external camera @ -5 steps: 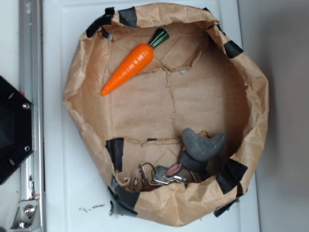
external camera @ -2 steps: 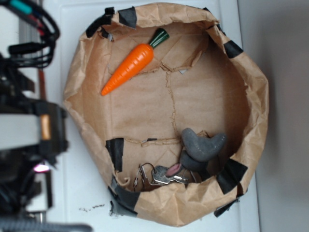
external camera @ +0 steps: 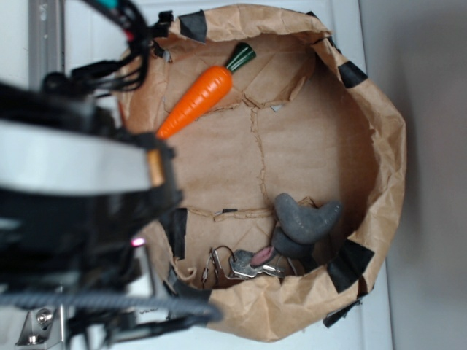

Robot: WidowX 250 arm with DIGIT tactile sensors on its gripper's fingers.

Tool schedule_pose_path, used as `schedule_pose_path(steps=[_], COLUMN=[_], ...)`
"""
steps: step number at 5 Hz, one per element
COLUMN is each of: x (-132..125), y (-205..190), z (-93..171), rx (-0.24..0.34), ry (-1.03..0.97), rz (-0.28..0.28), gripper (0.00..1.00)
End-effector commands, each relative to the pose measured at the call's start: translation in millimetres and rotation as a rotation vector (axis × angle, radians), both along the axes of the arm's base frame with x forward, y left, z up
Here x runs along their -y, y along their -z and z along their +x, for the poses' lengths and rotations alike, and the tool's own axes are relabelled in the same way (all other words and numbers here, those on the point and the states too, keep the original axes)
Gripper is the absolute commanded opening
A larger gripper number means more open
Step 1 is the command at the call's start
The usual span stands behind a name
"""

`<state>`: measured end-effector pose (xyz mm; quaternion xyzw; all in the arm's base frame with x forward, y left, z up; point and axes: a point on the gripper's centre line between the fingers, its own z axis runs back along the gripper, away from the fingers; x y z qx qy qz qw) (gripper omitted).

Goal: Grab the silver keys.

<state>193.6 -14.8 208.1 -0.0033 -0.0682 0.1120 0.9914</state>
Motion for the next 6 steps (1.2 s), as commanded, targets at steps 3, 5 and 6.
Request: schedule_pose_path(steps=[3,5,6], x=[-25,-43,-33], y=[49,73,92], z=[42,56,52], rx=[-0.057,-0.098,-0.163], ry=[-0.563,-0.633,-0.635], rz=[-0.115,-0.291,-0.432], gripper=[1.0,1.0,1.0])
